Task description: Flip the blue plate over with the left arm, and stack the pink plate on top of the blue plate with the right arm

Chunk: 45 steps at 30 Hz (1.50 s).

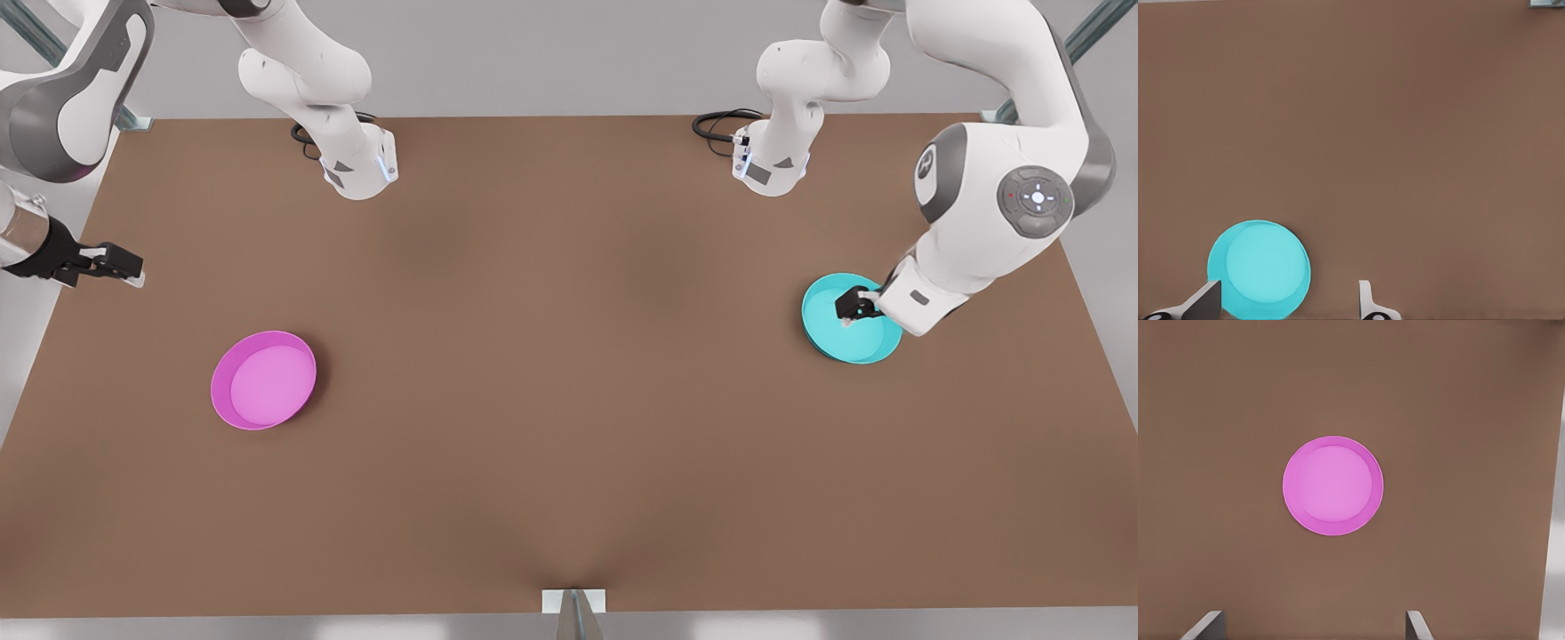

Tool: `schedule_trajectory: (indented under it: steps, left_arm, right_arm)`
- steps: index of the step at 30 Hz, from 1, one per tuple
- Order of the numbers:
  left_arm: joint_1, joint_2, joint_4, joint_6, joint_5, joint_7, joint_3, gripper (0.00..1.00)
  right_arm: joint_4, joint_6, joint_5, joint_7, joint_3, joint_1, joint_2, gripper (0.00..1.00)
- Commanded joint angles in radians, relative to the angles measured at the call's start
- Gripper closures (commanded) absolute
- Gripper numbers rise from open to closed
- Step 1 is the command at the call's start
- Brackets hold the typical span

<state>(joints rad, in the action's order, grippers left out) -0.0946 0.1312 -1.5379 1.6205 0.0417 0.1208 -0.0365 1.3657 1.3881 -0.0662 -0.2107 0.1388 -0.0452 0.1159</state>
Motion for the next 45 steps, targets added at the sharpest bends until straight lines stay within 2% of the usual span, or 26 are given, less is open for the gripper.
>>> schedule_trajectory:
  steps: [1,3,4,6,8,9,11,13,15,21,32,34,44,45]
  left_arm:
    - [-0.004,-0.001,0.001,-0.028,0.001,-0.030,0.000,0.00]
    - [0.001,0.016,-0.019,-0.018,-0.005,-0.020,0.003,0.00]
    - [0.010,0.038,-0.085,-0.010,0.004,-0.024,0.020,0.00]
    - [0.085,0.042,-0.169,0.045,-0.011,-0.309,0.118,0.00]
    - [0.114,0.045,-0.339,0.192,-0.071,-0.562,0.233,0.00]
    - [0.122,0.056,-0.438,0.336,-0.157,-0.771,0.299,0.00]
    - [0.122,0.099,-0.510,0.470,-0.250,-1.000,0.357,0.00]
    - [0.173,0.169,-0.512,0.524,-0.336,-1.184,0.359,0.00]
    - [0.180,0.176,-0.594,0.625,-0.364,-1.316,0.359,0.00]
    - [0.256,0.217,-0.596,0.598,-0.355,-1.629,0.359,0.00]
    - [0.254,0.298,-0.625,0.648,-0.396,-1.501,0.359,0.00]
    - [0.253,0.301,-0.625,0.647,-0.396,-1.459,0.357,0.34]
    - [0.251,0.318,-0.620,0.670,-0.395,-1.428,0.346,0.33]
    - [0.251,0.318,-0.622,0.670,-0.395,-1.428,0.346,0.38]
  right_arm:
    - [0.000,0.003,0.002,-0.035,0.001,0.001,-0.001,0.00]
    - [0.000,0.003,0.002,-0.035,0.001,-0.001,-0.001,0.00]
    - [0.000,0.003,0.002,-0.035,0.001,-0.001,-0.001,0.00]
    - [0.001,0.003,0.002,-0.035,0.001,-0.001,-0.001,0.00]
    - [0.001,0.003,0.002,-0.036,0.001,-0.001,0.001,0.00]
    - [0.001,0.005,0.002,-0.038,0.001,-0.002,0.001,0.00]
    - [0.001,0.003,0.003,-0.038,0.001,-0.005,0.001,0.00]
    - [0.001,0.005,0.003,-0.038,0.001,-0.005,0.001,0.00]
    - [0.001,0.005,0.006,-0.041,0.001,-0.007,0.002,0.00]
    - [0.001,0.005,0.009,-0.044,0.001,-0.007,0.007,0.00]
    - [0.001,0.003,0.014,-0.046,0.001,-0.009,0.008,0.00]
    - [0.001,0.003,0.014,-0.046,0.001,-0.009,0.008,0.00]
    - [0.001,0.003,0.016,-0.047,0.002,-0.009,0.013,0.00]
    - [0.001,0.003,0.016,-0.047,0.002,-0.009,0.013,0.00]
